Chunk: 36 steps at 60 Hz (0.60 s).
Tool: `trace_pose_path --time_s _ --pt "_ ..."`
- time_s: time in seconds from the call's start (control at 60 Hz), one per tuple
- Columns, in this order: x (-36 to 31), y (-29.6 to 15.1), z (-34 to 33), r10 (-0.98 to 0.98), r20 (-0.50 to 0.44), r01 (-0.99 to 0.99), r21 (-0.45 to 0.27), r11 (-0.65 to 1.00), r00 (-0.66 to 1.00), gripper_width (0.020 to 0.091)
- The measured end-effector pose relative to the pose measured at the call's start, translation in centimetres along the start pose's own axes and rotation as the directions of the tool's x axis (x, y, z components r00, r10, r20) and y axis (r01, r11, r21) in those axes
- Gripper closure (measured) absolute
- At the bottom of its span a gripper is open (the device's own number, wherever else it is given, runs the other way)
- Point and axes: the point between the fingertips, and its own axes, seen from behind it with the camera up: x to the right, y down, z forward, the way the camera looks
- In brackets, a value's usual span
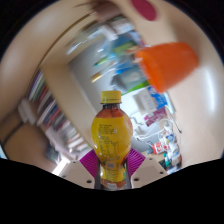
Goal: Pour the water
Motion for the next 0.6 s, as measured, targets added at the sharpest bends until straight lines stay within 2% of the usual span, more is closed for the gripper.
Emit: trace_pose_path --time_s 0.1,0.133,0.2,0.25,0.3,0.317,0.333,0.383,0.45,0.483,0.5,0.6 --pt "-5.2 3.5 -0.8 -0.391 0.119 0.402 -0.093 0.911 0.913 0.0747" --pt "-7.1 4.8 -0.7 -0.530 0.126 0.541 -0.080 0.837 0.839 0.0746" --pt "-10.0 4.3 -1.3 -0.780 0.127 0.789 -0.039 0.614 0.613 0.0743" --pt "-12.9 1.7 -2.2 -0.910 0.106 0.914 0.020 0.404 0.400 0.0743" --pt "-16.2 0.4 -2.5 -0.979 0.007 0.976 0.084 0.202 0.202 0.0744" --pt "-17.1 -0.7 -2.7 -0.989 -0.022 0.985 0.096 0.142 0.145 0.0720" --pt "-18.0 -1.8 -3.0 -0.994 -0.053 0.991 0.104 0.088 0.094 0.0745" --pt "-19.9 -5.2 -3.9 -0.988 -0.149 0.993 0.105 -0.052 -0.036 0.0743" --pt "-20.5 -10.2 -4.9 -0.945 -0.264 0.976 0.051 -0.213 -0.193 0.0737" --pt "-19.3 -14.8 -6.2 -0.922 -0.281 0.960 0.009 -0.279 -0.265 0.0737" --pt "-18.8 -15.0 -5.7 -0.904 -0.316 0.955 -0.025 -0.296 -0.289 0.0738" --pt "-12.7 -23.1 -7.1 -0.839 -0.402 0.929 -0.214 -0.303 -0.366 0.0738"
